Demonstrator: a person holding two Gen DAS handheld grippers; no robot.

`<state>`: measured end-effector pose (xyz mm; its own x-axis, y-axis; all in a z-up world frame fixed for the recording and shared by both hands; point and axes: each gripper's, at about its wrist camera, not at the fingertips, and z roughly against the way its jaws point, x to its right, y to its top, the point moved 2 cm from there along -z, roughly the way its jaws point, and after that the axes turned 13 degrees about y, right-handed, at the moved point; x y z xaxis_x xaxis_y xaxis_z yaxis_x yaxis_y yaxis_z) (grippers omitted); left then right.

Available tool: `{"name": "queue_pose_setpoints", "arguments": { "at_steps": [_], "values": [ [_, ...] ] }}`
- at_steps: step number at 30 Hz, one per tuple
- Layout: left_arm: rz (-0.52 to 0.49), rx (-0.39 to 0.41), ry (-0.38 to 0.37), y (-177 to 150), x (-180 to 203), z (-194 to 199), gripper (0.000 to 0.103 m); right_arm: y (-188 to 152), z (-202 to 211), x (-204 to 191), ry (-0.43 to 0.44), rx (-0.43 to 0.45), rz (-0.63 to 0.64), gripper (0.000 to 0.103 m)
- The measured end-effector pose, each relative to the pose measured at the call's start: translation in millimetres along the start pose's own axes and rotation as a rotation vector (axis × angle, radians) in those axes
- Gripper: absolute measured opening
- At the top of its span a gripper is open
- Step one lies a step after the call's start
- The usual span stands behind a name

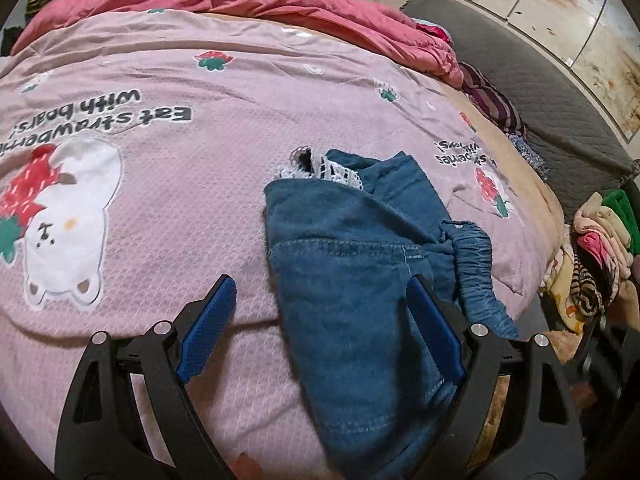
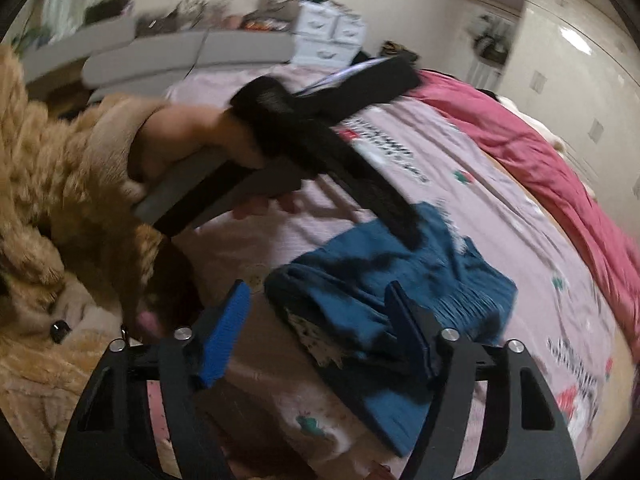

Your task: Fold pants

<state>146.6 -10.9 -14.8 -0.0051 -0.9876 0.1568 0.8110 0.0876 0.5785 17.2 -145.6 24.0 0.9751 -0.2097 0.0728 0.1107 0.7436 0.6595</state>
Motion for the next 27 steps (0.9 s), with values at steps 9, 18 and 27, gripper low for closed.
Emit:
{"name": "queue_pose_setpoints", "arguments": {
  "at_steps": [9,18,27],
  "values": [
    [-0.017,-0.03,0.044,6,3,-26,0.08,-11,-42,-4,0.032,-0.151,0.077,0.01],
    [-0.012,-0.024,0.048,9,2,-30,0.08,-30,-48,4,0.109,-0.146,-0.033,0.013],
    [-0.004,-0.019,0.06,9,4,-27,0.08,-28,-22,8,0.182,-0.017,-0.08,0.039]
  ]
}}
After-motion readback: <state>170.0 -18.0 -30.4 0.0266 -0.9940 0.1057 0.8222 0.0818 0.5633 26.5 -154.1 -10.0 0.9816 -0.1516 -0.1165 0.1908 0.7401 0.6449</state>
